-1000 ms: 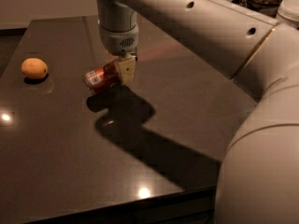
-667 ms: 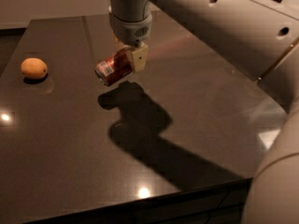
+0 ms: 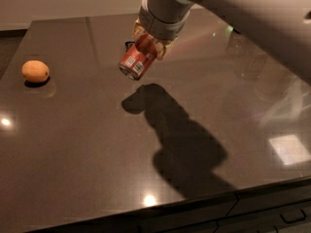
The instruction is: Place coke can upright
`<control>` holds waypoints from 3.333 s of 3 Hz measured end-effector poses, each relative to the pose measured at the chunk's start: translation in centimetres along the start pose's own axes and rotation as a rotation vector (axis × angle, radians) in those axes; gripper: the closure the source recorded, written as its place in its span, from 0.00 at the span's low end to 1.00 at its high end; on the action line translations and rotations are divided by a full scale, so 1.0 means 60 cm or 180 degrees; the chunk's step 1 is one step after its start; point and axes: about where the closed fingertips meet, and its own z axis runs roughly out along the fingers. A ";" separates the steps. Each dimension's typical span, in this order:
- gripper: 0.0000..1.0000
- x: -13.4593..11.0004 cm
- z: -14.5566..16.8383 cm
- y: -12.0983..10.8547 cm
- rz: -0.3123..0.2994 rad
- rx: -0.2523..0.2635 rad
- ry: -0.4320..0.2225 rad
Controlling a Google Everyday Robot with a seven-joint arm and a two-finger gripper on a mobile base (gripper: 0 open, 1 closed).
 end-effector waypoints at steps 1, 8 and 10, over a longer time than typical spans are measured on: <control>1.00 0.025 -0.030 0.003 -0.0565 0.0452 0.0276; 1.00 -0.040 -0.005 -0.012 -0.2464 0.1657 0.0984; 1.00 -0.068 0.009 0.000 -0.2978 0.2003 0.1294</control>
Offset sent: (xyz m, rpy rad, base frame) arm 0.0003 -0.0140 0.0174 -0.0276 -0.1815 0.1358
